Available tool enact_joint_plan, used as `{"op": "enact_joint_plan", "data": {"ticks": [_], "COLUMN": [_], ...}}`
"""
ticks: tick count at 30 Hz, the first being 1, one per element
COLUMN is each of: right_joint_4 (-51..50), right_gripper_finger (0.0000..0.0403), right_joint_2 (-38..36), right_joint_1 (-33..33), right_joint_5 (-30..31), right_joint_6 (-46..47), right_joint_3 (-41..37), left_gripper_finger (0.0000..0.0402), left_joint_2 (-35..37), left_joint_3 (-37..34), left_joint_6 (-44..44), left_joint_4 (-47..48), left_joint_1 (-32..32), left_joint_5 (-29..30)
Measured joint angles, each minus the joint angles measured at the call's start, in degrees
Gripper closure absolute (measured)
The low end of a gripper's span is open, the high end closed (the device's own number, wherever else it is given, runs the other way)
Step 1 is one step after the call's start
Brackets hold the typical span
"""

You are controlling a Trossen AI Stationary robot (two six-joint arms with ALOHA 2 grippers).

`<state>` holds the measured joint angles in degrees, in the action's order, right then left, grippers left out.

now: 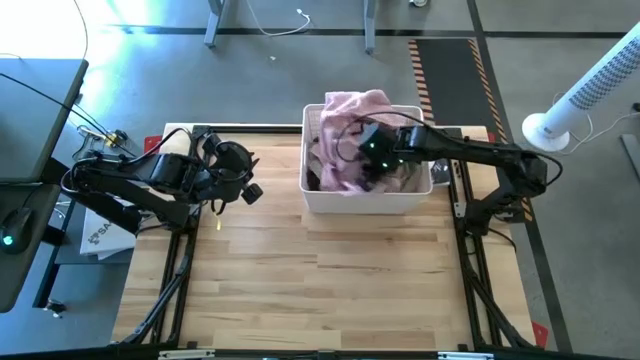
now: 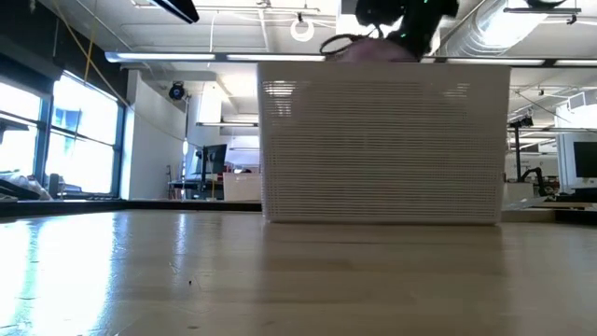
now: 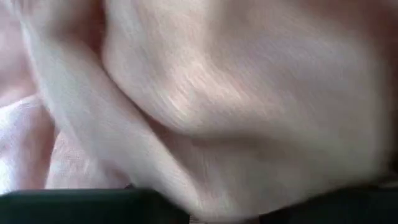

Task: Sort clothes
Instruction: Put the pink shirt into the laundry bin

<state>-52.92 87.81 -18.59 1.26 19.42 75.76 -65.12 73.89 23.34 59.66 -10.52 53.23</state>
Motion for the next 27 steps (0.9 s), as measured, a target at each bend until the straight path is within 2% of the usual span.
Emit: {"op": "enact_joint_plan", "data": {"ticks": [3,5,8,11,17,20,23,27], "right_joint_4": [12.26,13.27,7.72,-0.97,-17.97,-21.09,-16.2,5.03], "right_gripper_finger": [0.0274,0.0274,0.0274,0.0274,0.0274,0.0274,0.0274,0.0274], "right_joint_2": [0.32,1.29,2.89,3.08,2.49,2.43,2.39,2.54], "right_joint_1": [-2.25,-3.51,-4.73,-5.49,-3.5,-1.73,0.15,-0.06], "right_joint_5": [-0.86,-2.93,-7.09,-11.23,-13.34,-13.75,-12.0,-1.55], "right_joint_6": [-0.26,-0.26,-0.49,-0.46,-4.18,-10.58,-20.85,-24.27], "right_joint_3": [-3.45,-4.73,-5.18,-2.42,13.1,21.28,26.31,25.96], "left_gripper_finger": [0.0321,0.0321,0.0321,0.0321,0.0321,0.0321,0.0321,0.0321], "left_joint_2": [0.0,0.0,0.0,0.0,0.0,0.0,0.0,0.0], "left_joint_3": [0.0,0.0,0.0,0.0,-0.02,0.0,0.0,0.0], "left_joint_6": [-0.05,-0.05,-0.07,-0.05,-0.02,0.04,0.43,0.46], "left_joint_4": [0.01,0.03,0.08,0.11,0.08,0.04,0.02,0.04], "left_joint_1": [0.0,0.0,0.0,0.0,-0.02,-0.04,-0.04,-0.04], "left_joint_5": [0.0,0.0,-0.17,-0.24,-0.2,-0.2,-0.2,-0.24]}}
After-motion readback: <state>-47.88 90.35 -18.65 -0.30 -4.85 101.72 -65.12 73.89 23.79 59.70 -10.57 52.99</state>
